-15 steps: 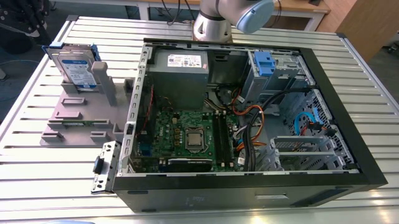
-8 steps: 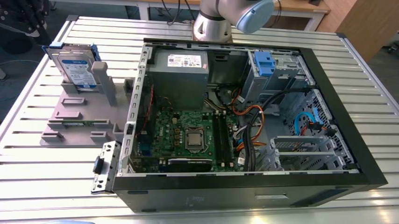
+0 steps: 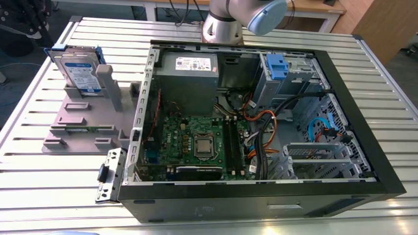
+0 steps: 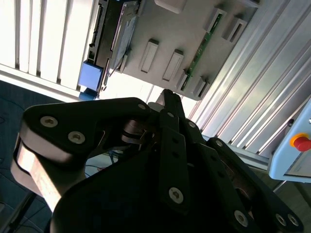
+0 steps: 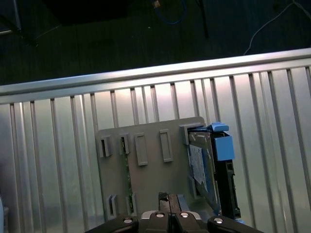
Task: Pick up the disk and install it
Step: 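Pick up the disk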
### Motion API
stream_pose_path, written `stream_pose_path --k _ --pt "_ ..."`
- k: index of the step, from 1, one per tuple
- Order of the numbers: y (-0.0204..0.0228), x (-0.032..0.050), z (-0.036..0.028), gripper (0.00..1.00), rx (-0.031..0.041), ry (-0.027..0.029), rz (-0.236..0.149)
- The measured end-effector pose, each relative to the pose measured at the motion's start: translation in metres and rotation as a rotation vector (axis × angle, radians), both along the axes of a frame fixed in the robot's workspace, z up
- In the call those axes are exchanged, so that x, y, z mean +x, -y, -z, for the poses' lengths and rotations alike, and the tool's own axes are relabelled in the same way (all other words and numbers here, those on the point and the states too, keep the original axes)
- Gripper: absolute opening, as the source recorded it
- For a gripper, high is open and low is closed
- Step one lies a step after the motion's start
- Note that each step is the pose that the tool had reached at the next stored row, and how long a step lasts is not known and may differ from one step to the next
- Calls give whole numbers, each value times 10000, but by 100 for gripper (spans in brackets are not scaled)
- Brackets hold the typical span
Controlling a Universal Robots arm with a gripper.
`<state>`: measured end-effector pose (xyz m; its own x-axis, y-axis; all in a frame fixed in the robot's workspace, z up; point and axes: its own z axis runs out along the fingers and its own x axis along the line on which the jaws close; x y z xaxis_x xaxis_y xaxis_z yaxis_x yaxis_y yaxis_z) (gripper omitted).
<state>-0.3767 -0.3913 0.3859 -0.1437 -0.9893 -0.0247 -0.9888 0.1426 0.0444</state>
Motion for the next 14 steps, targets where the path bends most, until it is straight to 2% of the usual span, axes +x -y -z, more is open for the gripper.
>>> stream_pose_path --k 14 --pt "0 0 0 11 0 0 -89"
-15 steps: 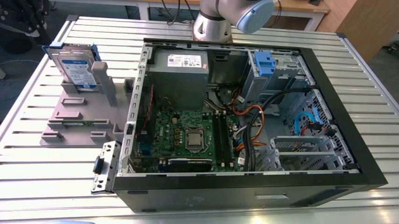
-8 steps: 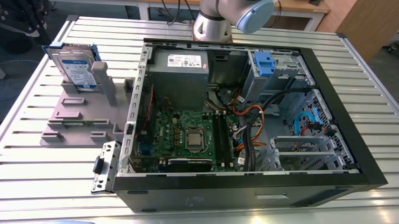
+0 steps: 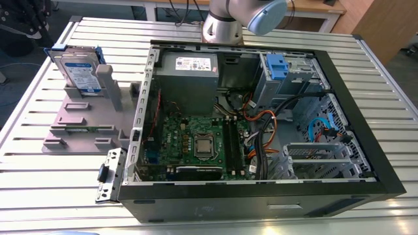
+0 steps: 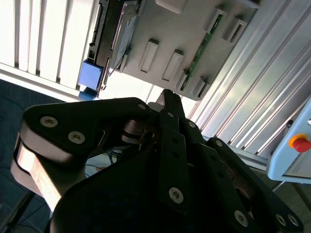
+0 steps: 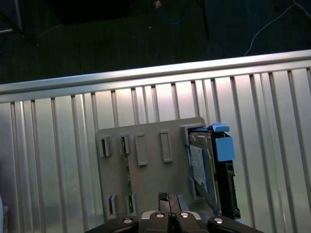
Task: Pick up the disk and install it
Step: 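Pick up the disk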
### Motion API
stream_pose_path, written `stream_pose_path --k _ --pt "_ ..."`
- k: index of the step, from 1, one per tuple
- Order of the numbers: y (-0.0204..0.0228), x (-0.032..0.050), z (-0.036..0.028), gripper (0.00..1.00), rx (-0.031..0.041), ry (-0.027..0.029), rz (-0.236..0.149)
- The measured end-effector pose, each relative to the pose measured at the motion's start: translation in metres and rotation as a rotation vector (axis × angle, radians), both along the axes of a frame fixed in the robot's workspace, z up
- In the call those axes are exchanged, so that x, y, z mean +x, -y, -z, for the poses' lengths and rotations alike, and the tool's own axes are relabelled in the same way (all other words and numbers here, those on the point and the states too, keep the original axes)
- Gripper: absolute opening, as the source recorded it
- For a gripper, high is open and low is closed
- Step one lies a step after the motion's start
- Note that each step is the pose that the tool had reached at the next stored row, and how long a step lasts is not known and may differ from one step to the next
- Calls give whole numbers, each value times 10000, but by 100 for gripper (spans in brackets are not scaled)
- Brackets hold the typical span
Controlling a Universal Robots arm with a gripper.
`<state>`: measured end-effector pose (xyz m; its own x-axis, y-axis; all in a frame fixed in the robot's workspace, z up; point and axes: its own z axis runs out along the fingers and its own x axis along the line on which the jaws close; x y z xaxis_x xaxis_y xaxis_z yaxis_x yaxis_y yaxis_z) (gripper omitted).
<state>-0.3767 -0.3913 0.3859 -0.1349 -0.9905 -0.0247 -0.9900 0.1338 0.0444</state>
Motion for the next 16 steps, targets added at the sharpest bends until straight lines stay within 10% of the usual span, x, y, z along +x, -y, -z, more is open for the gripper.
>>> stream_pose_path --k 16 --pt "0 0 0 11 0 0 -110"
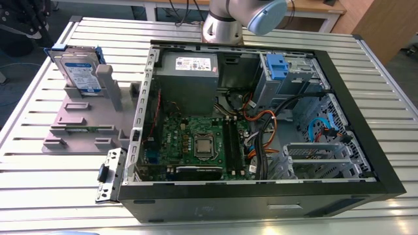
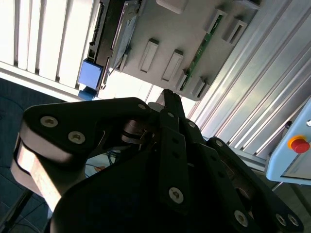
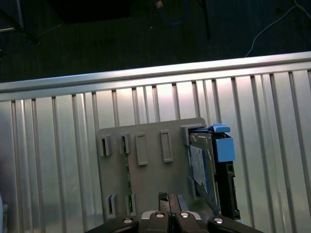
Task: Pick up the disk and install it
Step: 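Pick up the disk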
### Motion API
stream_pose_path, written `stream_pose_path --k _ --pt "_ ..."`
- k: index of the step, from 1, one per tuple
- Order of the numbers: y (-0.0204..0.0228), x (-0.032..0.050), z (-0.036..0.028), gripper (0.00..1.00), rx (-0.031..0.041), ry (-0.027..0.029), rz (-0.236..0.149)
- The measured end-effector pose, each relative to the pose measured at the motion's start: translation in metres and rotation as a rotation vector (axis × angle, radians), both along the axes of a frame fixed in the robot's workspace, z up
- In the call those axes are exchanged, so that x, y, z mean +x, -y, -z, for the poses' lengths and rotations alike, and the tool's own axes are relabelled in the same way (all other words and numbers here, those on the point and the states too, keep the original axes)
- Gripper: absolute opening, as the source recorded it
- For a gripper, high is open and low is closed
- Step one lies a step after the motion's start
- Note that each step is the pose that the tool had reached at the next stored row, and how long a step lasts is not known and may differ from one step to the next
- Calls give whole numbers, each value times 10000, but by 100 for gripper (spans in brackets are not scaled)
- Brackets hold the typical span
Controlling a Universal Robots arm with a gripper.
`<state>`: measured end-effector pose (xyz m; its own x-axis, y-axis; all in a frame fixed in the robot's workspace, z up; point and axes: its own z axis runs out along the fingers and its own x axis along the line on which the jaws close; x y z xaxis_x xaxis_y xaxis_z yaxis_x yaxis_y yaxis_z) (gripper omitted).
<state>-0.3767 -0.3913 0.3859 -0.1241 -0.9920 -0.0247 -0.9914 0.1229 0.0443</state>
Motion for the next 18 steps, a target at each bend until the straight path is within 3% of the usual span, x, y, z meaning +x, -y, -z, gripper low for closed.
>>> stream_pose_path --k 18 --pt "-1 0 0 11 0 0 -110"
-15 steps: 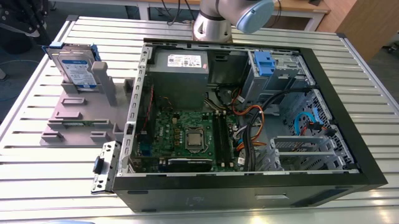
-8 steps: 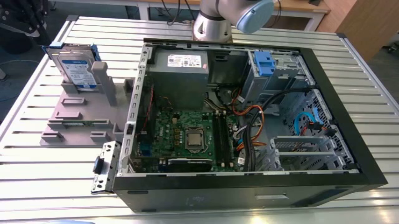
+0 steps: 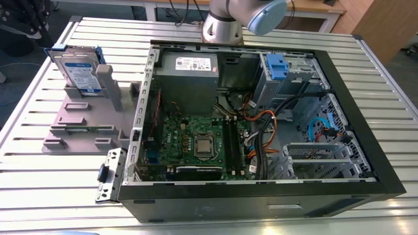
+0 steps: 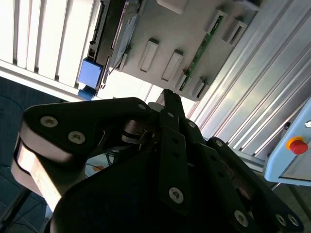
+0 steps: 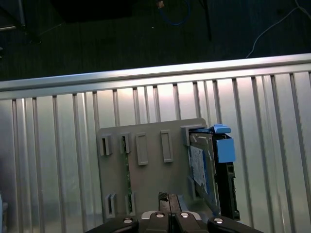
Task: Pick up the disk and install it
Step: 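Pick up the disk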
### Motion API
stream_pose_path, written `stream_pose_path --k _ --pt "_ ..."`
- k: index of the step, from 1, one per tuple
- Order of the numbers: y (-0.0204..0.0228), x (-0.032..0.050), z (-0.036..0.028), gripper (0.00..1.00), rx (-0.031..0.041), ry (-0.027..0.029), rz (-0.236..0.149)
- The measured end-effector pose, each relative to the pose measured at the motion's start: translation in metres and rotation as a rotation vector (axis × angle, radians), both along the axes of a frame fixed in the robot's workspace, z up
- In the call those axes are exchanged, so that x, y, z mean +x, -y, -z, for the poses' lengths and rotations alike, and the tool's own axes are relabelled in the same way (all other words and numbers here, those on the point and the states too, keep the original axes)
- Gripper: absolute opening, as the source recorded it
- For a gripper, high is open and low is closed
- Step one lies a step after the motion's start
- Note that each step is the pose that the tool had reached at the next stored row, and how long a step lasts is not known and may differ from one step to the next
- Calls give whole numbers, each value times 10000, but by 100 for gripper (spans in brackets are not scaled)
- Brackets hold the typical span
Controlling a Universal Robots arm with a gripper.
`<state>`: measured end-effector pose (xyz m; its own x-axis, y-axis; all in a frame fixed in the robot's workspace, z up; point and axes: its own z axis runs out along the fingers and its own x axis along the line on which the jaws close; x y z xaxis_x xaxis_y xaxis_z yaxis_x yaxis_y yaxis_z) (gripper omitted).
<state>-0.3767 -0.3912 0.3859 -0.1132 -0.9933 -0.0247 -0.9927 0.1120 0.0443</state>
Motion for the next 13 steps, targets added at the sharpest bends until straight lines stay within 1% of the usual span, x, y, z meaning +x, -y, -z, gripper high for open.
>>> stream_pose_path --k 13 --pt "1 0 0 11 0 0 -79"
